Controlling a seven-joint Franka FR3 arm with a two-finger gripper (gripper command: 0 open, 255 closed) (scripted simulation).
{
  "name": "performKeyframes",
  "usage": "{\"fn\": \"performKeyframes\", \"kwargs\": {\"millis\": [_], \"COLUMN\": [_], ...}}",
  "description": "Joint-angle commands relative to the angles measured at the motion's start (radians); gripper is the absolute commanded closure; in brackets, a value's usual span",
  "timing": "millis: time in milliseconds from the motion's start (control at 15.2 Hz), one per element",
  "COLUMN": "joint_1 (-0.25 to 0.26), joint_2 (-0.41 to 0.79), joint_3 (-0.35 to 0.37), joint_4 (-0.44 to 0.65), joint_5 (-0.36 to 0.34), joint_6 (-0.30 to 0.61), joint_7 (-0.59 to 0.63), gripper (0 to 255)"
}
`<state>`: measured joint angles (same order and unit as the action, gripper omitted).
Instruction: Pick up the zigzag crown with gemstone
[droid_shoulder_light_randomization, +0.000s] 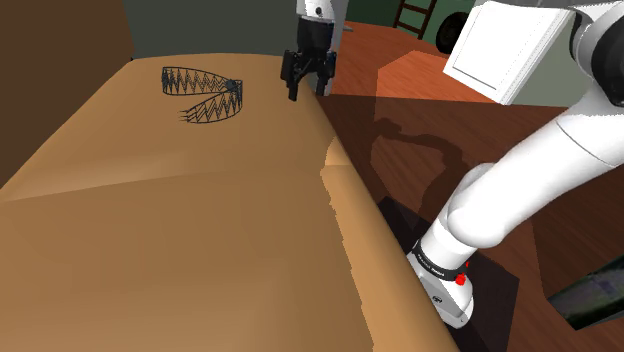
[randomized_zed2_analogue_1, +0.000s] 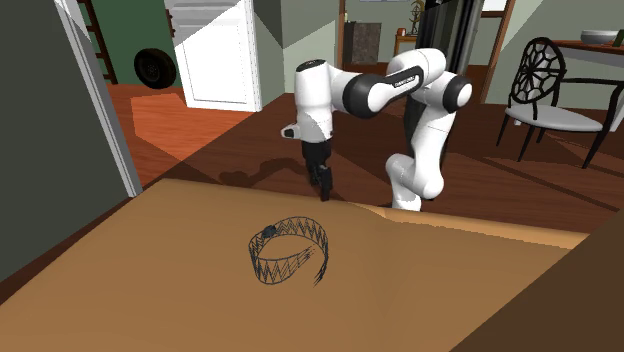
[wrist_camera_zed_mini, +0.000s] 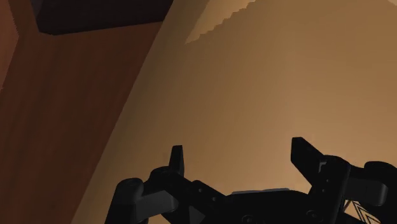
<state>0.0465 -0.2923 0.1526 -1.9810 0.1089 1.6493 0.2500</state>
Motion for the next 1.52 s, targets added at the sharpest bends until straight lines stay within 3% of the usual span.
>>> {"fn": "performKeyframes", "kwargs": {"millis": [0,396,726,792,1254,1386,1452], "joint_1": [0.005,0.033,0.084,0.09,0.08,0.08,0.081], "joint_2": [0.086,0.331,0.579,0.599,0.559,0.559,0.56], "joint_3": [0.018,0.063,0.089,0.089,0.086,0.086,0.086], "joint_4": [0.095,0.407,0.762,0.793,0.631,0.631,0.633], "joint_5": [-0.008,-0.052,-0.112,-0.117,-0.107,-0.107,-0.108], "joint_6": [-0.007,-0.07,-0.18,-0.19,-0.069,-0.069,-0.069], "joint_7": [0.027,0.106,0.17,0.174,0.164,0.164,0.164], "gripper": [0,0,0,0,0,0,255]}}
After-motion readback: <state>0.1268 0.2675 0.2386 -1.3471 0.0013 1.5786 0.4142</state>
